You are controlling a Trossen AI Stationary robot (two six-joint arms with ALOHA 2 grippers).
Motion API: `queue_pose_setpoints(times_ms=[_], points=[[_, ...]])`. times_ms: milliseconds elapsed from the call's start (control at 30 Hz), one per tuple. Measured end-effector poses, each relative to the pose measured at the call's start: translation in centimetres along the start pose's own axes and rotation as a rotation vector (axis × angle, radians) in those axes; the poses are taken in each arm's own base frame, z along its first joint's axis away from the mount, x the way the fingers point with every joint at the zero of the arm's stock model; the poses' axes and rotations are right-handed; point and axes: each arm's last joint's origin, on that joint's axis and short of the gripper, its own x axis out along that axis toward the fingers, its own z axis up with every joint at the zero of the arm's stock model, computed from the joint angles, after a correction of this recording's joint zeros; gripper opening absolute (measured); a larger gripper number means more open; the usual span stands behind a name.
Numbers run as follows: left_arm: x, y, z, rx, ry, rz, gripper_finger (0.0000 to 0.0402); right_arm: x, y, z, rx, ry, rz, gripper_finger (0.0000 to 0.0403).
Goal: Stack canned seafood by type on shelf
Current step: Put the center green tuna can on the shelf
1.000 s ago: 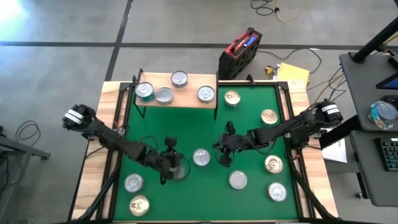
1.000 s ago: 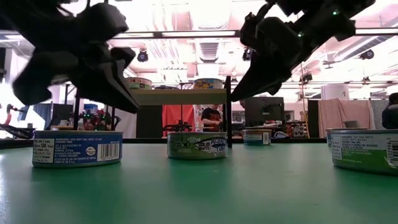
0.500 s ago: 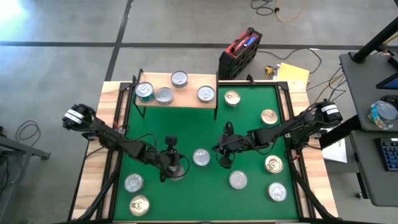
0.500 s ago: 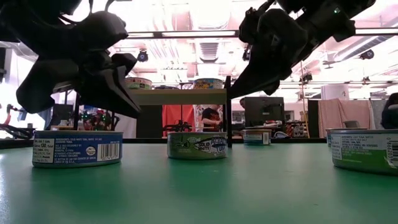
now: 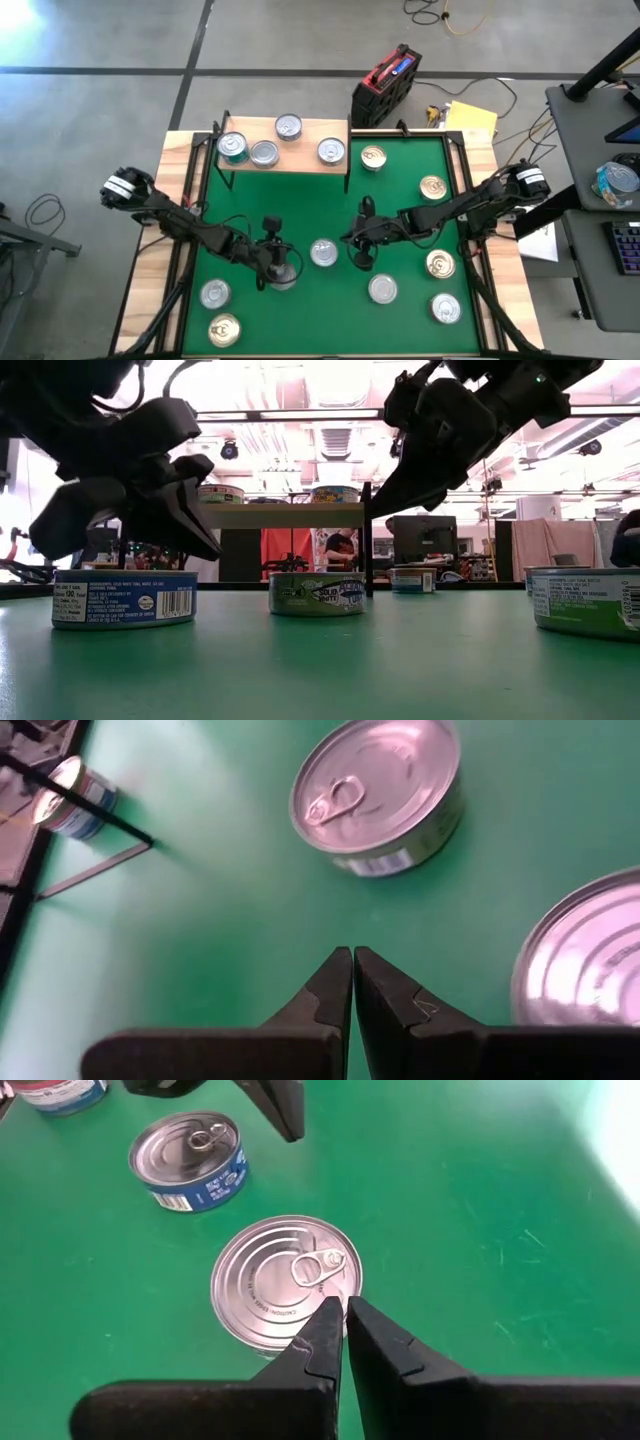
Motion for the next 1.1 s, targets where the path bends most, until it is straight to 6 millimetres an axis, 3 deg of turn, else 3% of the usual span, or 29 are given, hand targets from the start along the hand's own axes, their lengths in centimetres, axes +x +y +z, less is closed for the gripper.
queue_pose_setpoints(times_ms=[433,1100], points=[[0.3,2.3,-0.4,0.026,0.009,0.04,0.0,0.4,-3.4,0.9,-0.053,-0.006,0.108,0.0012],[0.6,2.5,-0.2,-0.082,-0.025,-0.017,0.0,0.4,-2.8,0.7,-0.041,0.007,0.138,0.0012]])
